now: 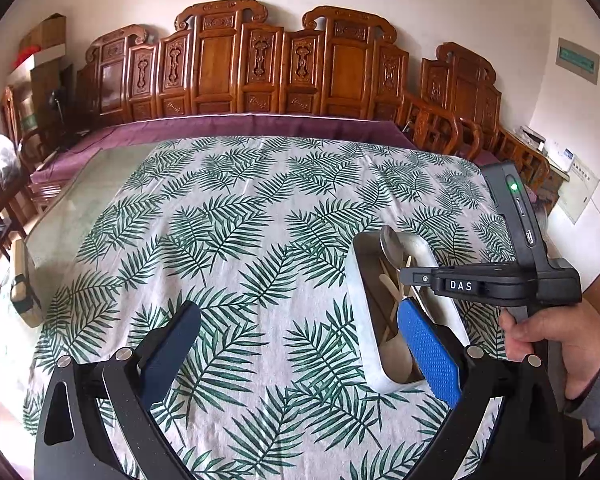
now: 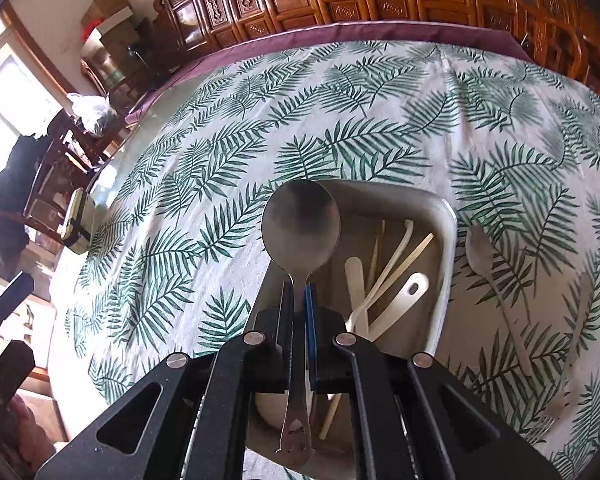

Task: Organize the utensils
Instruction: 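Lower the metal spoon into the grey tray and open the right tool, then grasp a metal fork from the table with the right tool and lift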

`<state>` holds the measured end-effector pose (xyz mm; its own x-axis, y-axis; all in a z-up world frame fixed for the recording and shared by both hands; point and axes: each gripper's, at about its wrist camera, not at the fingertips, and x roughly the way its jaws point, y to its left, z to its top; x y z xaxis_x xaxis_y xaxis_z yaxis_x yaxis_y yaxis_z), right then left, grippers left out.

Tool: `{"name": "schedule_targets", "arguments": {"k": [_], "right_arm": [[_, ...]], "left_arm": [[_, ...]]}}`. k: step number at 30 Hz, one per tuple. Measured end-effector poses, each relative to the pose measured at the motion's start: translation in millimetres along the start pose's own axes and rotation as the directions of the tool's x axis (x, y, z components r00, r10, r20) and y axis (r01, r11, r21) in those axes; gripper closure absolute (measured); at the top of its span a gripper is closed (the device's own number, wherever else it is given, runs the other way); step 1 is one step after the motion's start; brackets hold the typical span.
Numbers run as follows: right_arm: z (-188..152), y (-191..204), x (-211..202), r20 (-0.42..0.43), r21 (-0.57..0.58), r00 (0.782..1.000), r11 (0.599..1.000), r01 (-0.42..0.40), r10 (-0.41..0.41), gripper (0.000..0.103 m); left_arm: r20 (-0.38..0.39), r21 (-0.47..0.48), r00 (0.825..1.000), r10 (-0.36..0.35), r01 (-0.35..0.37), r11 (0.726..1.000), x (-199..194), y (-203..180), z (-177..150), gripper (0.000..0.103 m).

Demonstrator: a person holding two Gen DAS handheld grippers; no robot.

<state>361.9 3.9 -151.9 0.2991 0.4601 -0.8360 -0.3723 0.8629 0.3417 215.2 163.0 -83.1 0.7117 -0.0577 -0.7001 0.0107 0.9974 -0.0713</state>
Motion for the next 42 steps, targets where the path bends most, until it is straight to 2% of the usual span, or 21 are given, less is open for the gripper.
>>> {"name": "schedule_targets", "arguments": {"k": [7, 12, 19, 26, 29, 32, 37, 42], "right_arm": [[-6.3, 1.0, -3.2, 0.006, -0.044, 1.000, 0.999, -0.006, 0.006, 0.093], [-18.0, -11.0, -31.8, 0.057, -0.091, 0.998, 0.995, 0.030, -0.025, 0.093], [-52.1, -70.6, -90.4, 0.134, -0.104, 0.979, 0.980, 0.169, -0.154, 0.093], [-78.9, -141.1, -113.5, 0.134, -0.033, 0.953, 0.960, 0.277, -0.271, 0.091], [-87.8, -163.4, -113.6, 0.120, 0.001, 0.948, 0.955, 0.297, -0.295, 0.090], [-95.1, -179.7, -108.2, 0.096, 0.030, 0.949, 0.954, 0.298, -0.300, 0.073], [-103.3, -191.2, -84.4, 0.046, 0.051, 0.960, 0.961, 0.272, -0.275, 0.073], [-94.9, -189.8, -56.4, -0.007, 0.041, 0.967, 0.966, 0.255, -0.254, 0.073]], "left_arm": [[-0.011, 0.010, 1.000, 0.000, 0.000, 1.000, 1.9, -6.8, -0.9, 0.008], [-0.016, 0.028, 1.000, -0.007, 0.008, 1.000, 3.6, -19.1, 0.3, 0.008], [-0.031, 0.071, 0.998, -0.049, 0.051, 0.996, 11.4, -54.1, 0.9, 0.008], [-0.058, 0.117, 0.993, -0.099, 0.105, 0.988, 22.5, -94.8, 0.1, 0.008], [-0.068, 0.135, 0.992, -0.109, 0.117, 0.984, 25.1, -109.2, 0.3, 0.008], [-0.084, 0.148, 0.989, -0.119, 0.131, 0.980, 28.9, -121.8, -0.6, 0.008], [-0.107, 0.167, 0.987, -0.123, 0.139, 0.976, 32.7, -137.0, -5.9, 0.008], [-0.131, 0.184, 0.984, -0.125, 0.148, 0.972, 37.1, -148.8, -11.2, 0.008]]}}
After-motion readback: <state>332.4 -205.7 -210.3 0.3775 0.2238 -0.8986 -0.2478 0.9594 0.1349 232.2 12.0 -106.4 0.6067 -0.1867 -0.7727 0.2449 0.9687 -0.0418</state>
